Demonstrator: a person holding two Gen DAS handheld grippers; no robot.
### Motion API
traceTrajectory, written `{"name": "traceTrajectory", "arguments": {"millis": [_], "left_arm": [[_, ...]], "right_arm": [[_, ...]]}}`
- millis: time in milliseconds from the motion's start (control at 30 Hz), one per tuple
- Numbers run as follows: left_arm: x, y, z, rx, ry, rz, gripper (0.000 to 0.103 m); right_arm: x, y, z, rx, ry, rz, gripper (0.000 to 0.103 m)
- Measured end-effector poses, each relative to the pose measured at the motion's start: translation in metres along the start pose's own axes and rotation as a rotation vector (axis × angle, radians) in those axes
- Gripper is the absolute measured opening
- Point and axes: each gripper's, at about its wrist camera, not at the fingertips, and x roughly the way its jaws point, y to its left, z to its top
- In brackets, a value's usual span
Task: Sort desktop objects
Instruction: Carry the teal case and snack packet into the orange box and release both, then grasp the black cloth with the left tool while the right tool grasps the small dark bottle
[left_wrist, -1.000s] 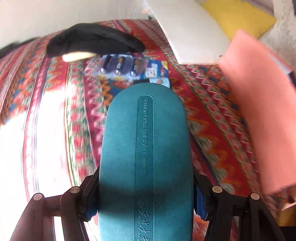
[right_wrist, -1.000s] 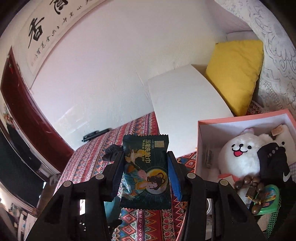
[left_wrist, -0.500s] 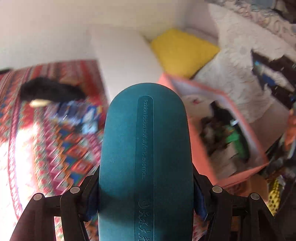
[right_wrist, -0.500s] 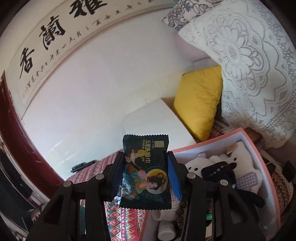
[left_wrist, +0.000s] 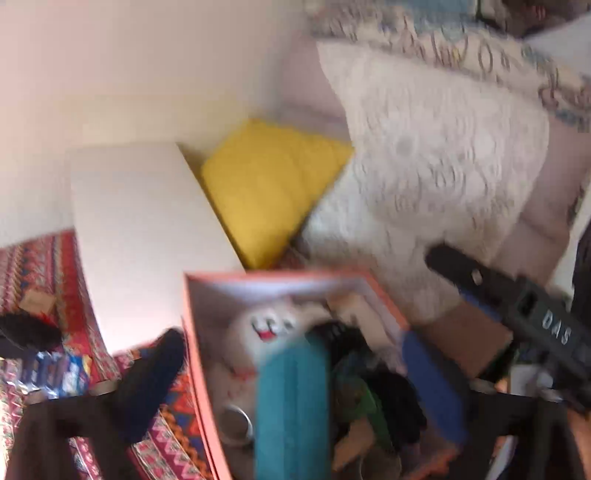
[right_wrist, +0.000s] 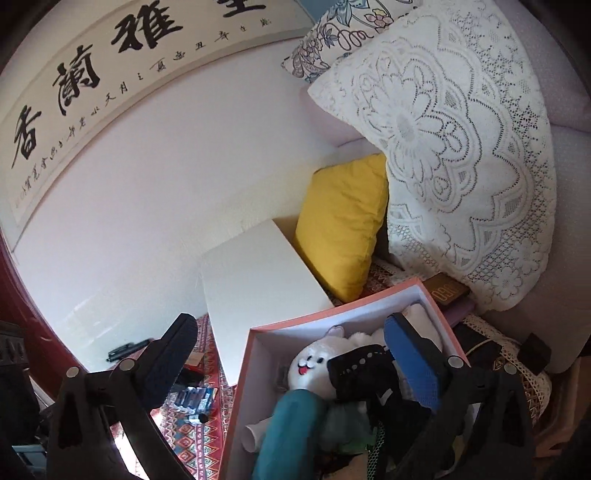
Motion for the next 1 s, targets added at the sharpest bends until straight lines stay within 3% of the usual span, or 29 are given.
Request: {"name": "traceTrajectory", "arguments": {"millis": [167,333,567,733,833,1000], "left_arm": [[-0.005,0.060,-0.014,-0.053,0.023,0.148,0.102],[-0.006,0.147,-0.059,-0.213,0.133,0.290,0.102],[-0.025,0.249,-0.113,-0.288,0.204,0.502,0.102],[-0.031,0.320,-0.124,-0.501,0.192,0.464,0.102],[-0.020,0.357,-0.120,-0.631,0.185,0.406,0.102],[0.035,0.399,-0.109,-0.841,0.219,0.229,0.102]], "right_arm": [[0.017,0.027,-0.010,-0.027,0.042,0.030,0.103],[0.047,0.076,-0.031,-0.101,0.117,0.083,0.103],[0.138,0.159,-0.129,-0.259,0.404,0.138,0.103],[0.202,0.216,-0.197,-0.371,0.600,0.174,0.102],[0.221,0.222,-0.212,-0.442,0.618,0.172,0.100],[0.254,0.233,-0.238,-0.560,0.647,0.169,0.098]]}}
